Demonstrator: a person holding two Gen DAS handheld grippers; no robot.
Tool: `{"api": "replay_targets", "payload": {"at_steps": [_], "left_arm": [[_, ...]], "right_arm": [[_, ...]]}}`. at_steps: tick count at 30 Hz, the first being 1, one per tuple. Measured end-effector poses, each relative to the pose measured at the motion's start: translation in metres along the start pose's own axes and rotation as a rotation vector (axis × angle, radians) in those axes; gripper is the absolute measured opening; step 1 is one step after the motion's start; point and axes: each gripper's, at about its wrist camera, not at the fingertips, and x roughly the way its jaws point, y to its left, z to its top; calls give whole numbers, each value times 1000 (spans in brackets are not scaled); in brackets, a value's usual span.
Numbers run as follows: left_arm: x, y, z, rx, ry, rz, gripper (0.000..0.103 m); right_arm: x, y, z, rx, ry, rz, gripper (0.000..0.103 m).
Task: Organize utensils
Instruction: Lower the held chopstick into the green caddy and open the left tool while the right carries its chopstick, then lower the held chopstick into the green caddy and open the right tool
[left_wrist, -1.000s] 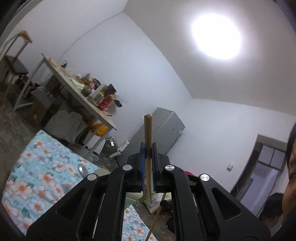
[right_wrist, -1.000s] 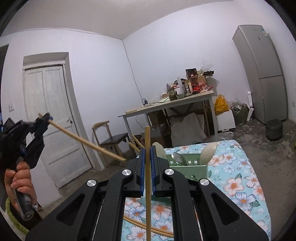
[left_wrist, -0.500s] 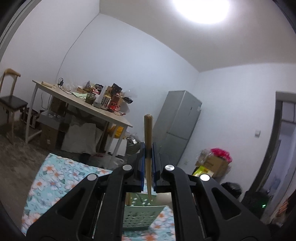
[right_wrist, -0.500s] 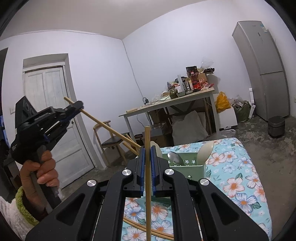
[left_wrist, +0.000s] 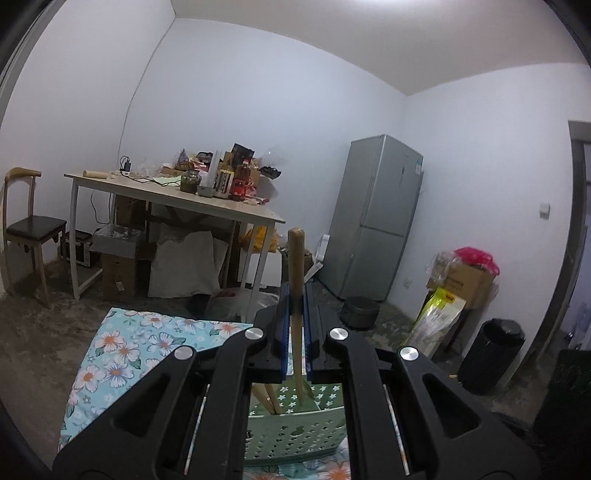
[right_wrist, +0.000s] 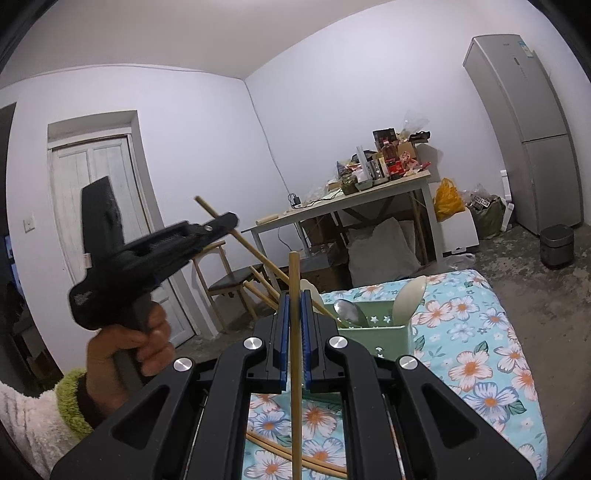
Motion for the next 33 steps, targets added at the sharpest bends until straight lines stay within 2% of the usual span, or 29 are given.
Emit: {"api": "replay_targets", "payload": {"at_steps": [6, 8, 9, 12, 18, 21, 27, 33], "left_arm": [[12, 0, -3, -8, 32, 9, 7], [13, 2, -2, -13, 34, 4, 22], [13, 3, -3, -18, 35, 5, 26], [2, 7, 1, -40, 18, -15, 28], [-34, 13, 9, -41, -42, -31, 46], [-52, 21, 7, -48, -48, -17, 54], [-90, 55, -28, -98, 10, 24, 68], [-115, 89, -83, -186, 111, 78, 79]], "right_arm": [[-3, -2, 1, -1, -2, -3, 6], [-4, -2, 1, -2, 0, -7, 6], [-4, -1, 1, -3, 1, -8, 6], [-5, -1, 1, -5, 3, -14, 6], [-5, 6, 6, -14, 2, -23, 6], [-3, 11, 10, -28, 0, -28, 6], [2, 19, 23, -45, -12, -25, 6], [9, 30, 49, -36, -54, 20, 6]]}}
